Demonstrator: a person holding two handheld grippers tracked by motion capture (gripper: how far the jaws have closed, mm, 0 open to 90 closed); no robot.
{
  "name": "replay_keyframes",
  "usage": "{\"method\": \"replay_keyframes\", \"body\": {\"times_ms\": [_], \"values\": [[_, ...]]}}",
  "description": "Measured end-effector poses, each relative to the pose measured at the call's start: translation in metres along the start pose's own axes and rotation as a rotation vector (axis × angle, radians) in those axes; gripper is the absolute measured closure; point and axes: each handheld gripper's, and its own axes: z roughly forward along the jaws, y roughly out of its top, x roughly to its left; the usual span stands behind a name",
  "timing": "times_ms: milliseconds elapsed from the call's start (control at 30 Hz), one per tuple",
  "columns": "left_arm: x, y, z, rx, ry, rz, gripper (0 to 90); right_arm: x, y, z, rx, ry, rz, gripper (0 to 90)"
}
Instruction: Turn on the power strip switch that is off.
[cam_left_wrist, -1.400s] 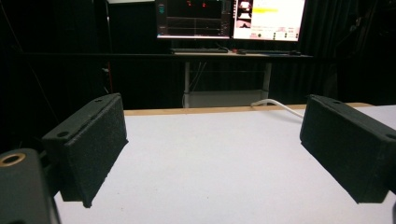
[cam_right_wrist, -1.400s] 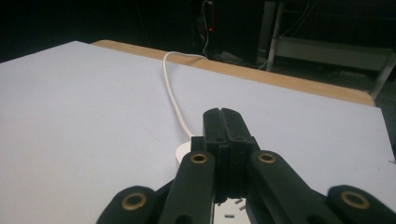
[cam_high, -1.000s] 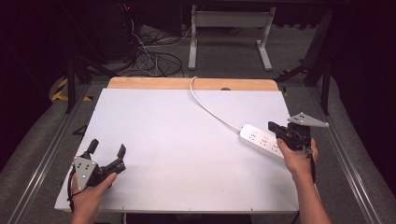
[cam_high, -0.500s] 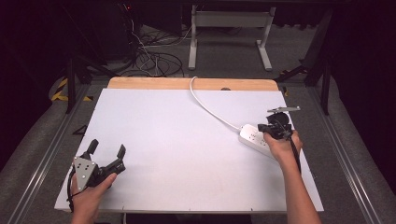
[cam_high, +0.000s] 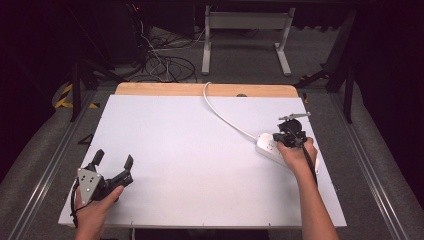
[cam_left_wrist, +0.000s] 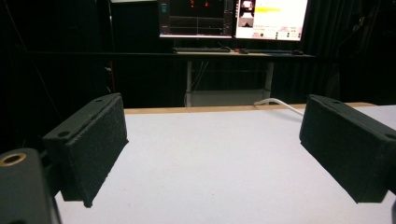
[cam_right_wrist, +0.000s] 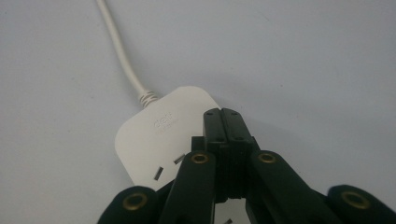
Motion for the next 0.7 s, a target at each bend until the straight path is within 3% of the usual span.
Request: {"method": "replay_keyframes", "body": {"times_ms": [200, 567, 700], "values": [[0.0002, -0.0002, 0.0002, 0.000, 0.001, -0.003, 8.3, 0.0002, 0.0004, 0.0029, 0.008, 0.003, 0.001, 90.0], [0.0017, 0.0008, -0.0021, -0.005, 0.009, -0.010, 8.3, 0.0051, -0.0006, 0.0068, 0.025, -0.039, -0.026, 90.0], [0.0014, 0.0011, -0.0024, -0.006, 0.009, -0.014, 8.3, 0.0056, -0.0010, 0.0072, 0.026, -0.041, -0.013, 90.0]]}}
